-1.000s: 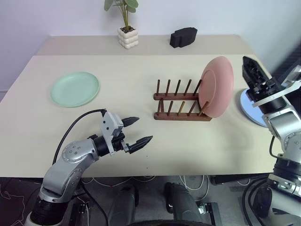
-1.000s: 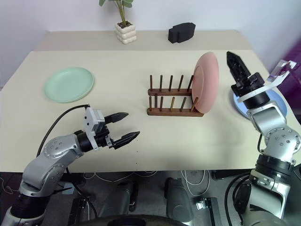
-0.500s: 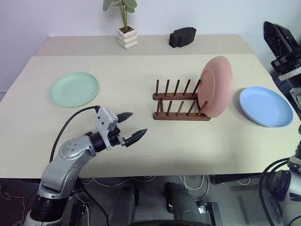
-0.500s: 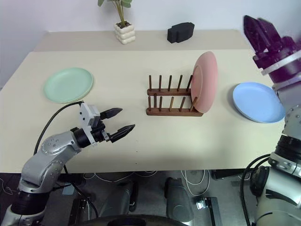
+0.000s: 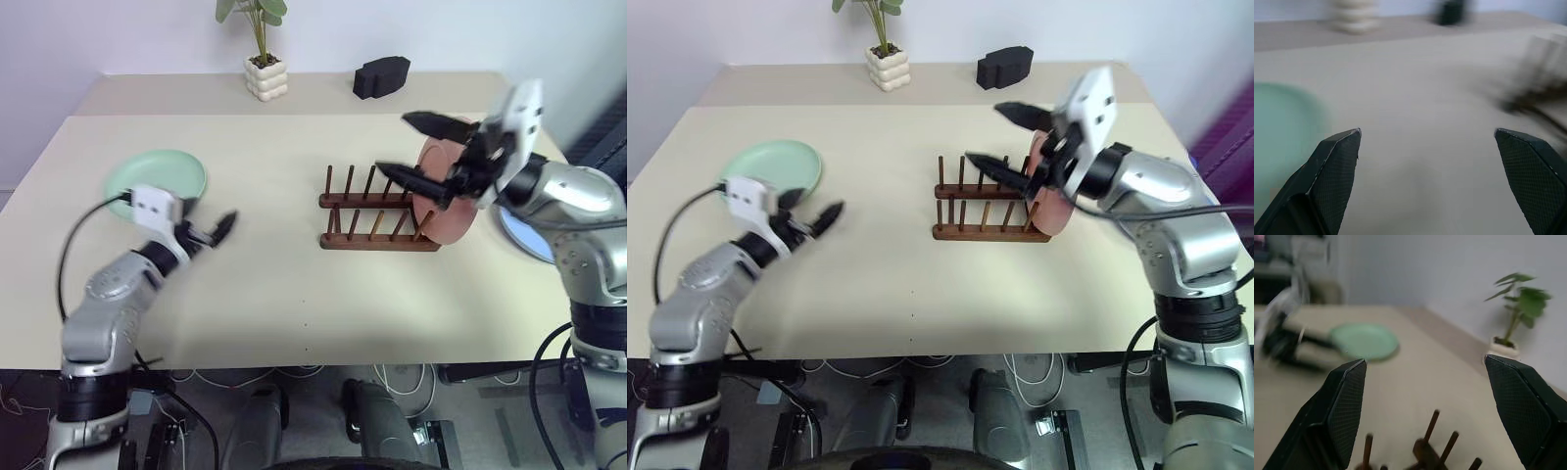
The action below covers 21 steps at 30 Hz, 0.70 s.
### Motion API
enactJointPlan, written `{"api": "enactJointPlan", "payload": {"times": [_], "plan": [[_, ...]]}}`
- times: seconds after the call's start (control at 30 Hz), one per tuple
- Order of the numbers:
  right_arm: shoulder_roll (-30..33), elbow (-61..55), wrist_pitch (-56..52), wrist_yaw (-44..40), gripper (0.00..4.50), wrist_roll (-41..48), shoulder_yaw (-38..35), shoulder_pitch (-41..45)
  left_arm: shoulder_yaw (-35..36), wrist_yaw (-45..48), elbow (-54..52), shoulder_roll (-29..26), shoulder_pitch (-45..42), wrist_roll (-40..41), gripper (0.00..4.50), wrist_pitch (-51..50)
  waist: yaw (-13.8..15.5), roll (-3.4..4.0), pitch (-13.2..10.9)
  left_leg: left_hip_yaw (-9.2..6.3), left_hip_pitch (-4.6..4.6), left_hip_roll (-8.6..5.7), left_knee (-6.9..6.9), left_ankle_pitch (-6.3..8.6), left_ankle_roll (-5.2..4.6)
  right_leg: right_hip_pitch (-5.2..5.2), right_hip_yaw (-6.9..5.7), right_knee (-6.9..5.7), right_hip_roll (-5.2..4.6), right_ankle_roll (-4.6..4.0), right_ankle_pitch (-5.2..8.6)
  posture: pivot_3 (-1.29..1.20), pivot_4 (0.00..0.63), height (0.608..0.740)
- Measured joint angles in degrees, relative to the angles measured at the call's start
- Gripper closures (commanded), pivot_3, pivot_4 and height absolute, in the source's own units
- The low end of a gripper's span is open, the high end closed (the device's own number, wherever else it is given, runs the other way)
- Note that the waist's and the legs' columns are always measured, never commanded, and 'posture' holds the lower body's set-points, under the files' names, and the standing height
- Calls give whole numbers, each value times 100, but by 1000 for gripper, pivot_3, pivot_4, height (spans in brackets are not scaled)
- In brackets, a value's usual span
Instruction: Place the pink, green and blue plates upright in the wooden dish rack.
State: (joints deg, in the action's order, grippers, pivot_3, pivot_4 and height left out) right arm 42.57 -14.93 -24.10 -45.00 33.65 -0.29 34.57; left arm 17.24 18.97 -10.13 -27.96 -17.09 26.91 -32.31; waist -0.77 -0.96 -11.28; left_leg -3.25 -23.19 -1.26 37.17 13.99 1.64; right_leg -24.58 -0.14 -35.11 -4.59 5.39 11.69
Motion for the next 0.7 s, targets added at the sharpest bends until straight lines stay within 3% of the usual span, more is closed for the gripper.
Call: {"api": "enactJointPlan", "payload": {"times": [0.33,0.7], "plan": [[-420,-17,252,-187,593,-529,310,-164,1169,-2034,2161,-10,-1531,-246,0,-1096,22,-11,2,-6,-1,-11,2,-1,2,0,-2,-2,-4,8,-5,0,150,736],[-443,-267,541,-441,593,-1057,552,-548,1351,-2396,4249,-79,-2486,-394,0,-656,14,-14,2,-7,-1,-13,-1,-2,5,-1,-3,-3,-5,17,-9,0,150,736]]}}
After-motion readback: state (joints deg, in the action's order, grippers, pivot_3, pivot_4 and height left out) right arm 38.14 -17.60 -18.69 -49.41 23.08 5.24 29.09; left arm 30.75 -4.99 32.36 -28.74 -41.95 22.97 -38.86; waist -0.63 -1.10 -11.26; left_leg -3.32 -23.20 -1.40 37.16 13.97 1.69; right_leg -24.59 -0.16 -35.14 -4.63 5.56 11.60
